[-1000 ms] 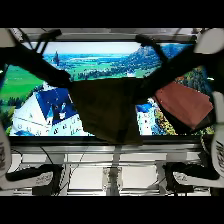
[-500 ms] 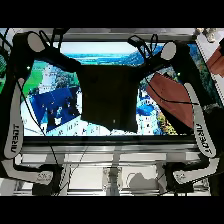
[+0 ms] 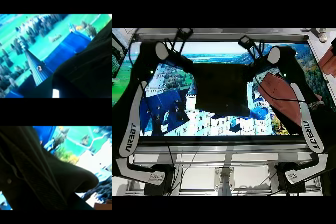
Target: Fold the clothes and pants, and hang the long-sleeved shirts on hangers.
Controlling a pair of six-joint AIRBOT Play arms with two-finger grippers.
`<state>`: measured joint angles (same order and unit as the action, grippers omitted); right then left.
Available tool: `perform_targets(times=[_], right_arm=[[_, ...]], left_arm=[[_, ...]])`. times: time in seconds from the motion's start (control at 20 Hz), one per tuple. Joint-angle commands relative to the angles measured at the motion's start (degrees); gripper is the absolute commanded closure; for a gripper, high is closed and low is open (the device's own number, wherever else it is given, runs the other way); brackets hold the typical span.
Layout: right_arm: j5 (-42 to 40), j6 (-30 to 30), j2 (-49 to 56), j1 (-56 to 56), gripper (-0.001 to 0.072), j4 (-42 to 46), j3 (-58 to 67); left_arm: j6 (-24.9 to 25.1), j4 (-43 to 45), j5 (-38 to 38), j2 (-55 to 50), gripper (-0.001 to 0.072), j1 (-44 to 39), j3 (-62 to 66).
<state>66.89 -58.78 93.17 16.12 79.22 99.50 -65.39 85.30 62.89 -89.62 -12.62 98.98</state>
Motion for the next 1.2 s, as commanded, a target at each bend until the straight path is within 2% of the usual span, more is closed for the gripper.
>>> perform_targets(times=[0.0,0.15,0.35,0.6,0.65,0.7,0.75,0.8,0.85,0.95,1.0,1.05,1.15], right_arm=[[3.56,2.80,0.76,-0.07,0.0695,0.28,-5.20],[6.64,4.02,0.66,-0.04,0.0695,0.04,-10.88],[10.12,4.90,-0.22,0.00,0.0694,-4.28,-16.04],[19.23,4.87,-0.20,0.00,0.0690,-10.08,-18.58],[20.87,4.87,-0.20,0.00,0.0668,-11.52,-18.56],[22.25,4.85,-0.20,0.00,0.0604,-12.52,-18.56],[23.65,4.24,-0.20,0.00,0.0495,-13.35,-18.56],[25.03,3.41,-0.20,0.00,0.0424,-13.55,-18.56],[26.67,2.49,-0.24,0.00,0.0388,-13.55,-18.56],[30.23,1.86,-0.52,-0.07,0.0367,-13.42,-18.53],[31.06,1.86,-0.92,-0.07,0.0365,-13.25,-18.36],[31.21,1.86,-1.29,-0.07,0.0359,-13.40,-17.77],[30.73,1.86,-1.88,-0.07,0.0129,-14.60,-15.91]], left_arm=[[7.39,9.42,0.11,-0.09,0.0656,-0.20,-7.26],[12.39,9.44,2.78,0.52,0.0657,-1.25,-13.75],[14.73,9.44,4.70,3.41,0.0656,-3.26,-20.20],[17.90,9.42,17.57,3.82,0.0654,-3.39,-20.96],[18.27,9.38,19.19,3.82,0.0654,-3.39,-20.96],[18.25,9.20,19.91,3.82,0.0649,-3.41,-20.96],[18.25,9.18,20.35,3.82,0.0632,-3.48,-20.96],[18.25,9.20,20.55,3.82,0.0565,-3.50,-20.94],[18.12,9.22,20.81,3.85,0.0537,-3.48,-20.94],[18.08,9.20,21.16,4.37,0.0537,-3.48,-20.94],[18.08,9.01,21.18,4.98,0.0499,-3.48,-20.94],[18.05,8.98,21.18,5.75,0.0415,-3.48,-20.92],[18.08,9.03,21.16,7.91,0.0390,-3.37,-20.92]])
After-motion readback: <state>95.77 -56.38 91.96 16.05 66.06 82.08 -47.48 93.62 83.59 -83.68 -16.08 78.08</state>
